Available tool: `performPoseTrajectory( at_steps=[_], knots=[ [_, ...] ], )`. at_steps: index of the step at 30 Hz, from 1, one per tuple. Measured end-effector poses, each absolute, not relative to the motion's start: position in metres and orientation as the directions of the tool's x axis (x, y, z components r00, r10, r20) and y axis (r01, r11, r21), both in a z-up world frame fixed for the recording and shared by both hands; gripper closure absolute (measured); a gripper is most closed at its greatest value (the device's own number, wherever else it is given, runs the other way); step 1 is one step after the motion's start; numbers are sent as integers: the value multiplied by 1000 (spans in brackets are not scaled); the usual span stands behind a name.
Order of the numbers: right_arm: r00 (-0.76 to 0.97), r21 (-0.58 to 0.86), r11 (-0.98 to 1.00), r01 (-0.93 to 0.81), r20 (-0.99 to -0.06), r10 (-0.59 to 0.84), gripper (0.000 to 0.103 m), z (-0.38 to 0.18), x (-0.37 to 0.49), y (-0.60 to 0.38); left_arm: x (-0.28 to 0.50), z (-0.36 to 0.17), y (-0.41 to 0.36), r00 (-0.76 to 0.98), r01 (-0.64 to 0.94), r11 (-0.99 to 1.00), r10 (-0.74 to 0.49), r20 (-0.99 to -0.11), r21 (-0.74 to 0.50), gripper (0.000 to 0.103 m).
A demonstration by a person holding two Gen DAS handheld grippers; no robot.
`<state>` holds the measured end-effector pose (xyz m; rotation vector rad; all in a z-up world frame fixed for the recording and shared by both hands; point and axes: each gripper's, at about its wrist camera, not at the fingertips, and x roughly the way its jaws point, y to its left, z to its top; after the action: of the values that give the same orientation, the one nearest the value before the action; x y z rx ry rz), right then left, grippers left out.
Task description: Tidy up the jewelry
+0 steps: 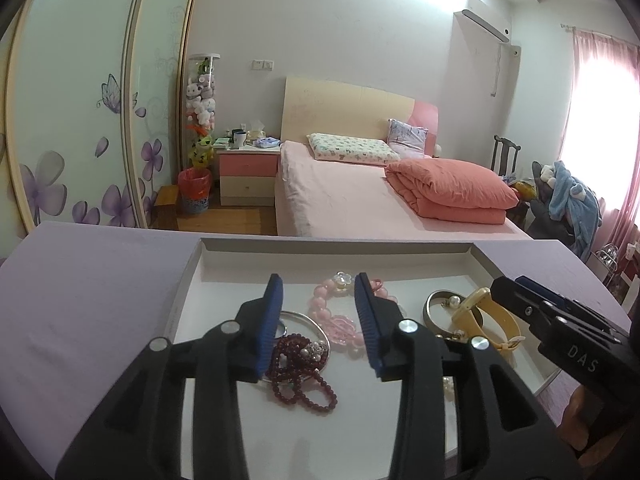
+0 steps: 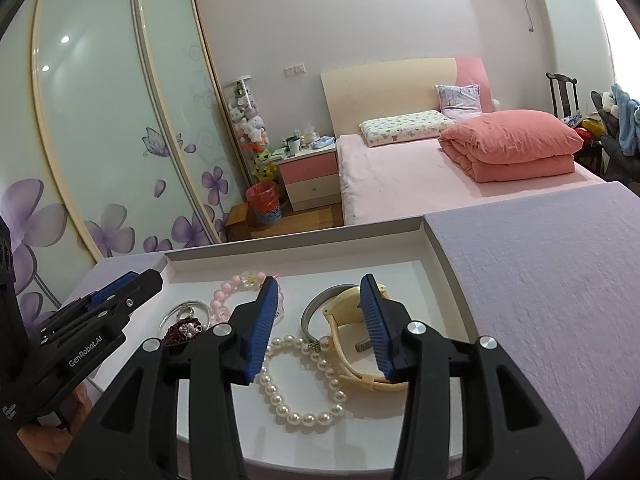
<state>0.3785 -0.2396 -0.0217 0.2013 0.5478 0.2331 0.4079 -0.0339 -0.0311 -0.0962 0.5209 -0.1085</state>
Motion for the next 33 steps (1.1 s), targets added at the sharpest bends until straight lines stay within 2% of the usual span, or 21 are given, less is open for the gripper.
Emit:
performPoseTrajectory(
  at_steps=[8,12,14,17,19,22,28,33],
  knots=[
    [835,226,960,-166,-486,258,53,-21,376,-240,400,-30,-27,862,55,989,-115,-494,-135,54],
    [839,211,963,-171,-481,254,45,-19,371,-238,394,-25,-22,865,46,989,-109,-490,-138,45],
    [844,197,964,-177,-473,251,42,-16,367,-236,390,-22,-19,868,37,989,-102,-487,-141,37],
    [852,188,964,-189,-456,256,29,-11,358,-234,380,-16,-12,877,14,990,-81,-473,-144,25],
    [858,184,964,-191,-446,255,12,-8,351,-233,373,-12,-8,882,-5,989,-64,-466,-145,14],
    [864,170,968,-183,-442,240,3,-4,339,-232,359,-7,2,885,-27,988,-47,-463,-154,7],
    [876,112,979,-170,-437,202,2,7,305,-231,321,5,25,887,-47,981,-47,-459,-190,4],
    [904,81,980,-179,-379,197,2,22,255,-234,271,12,34,900,-38,982,-47,-434,-185,4]
  ],
)
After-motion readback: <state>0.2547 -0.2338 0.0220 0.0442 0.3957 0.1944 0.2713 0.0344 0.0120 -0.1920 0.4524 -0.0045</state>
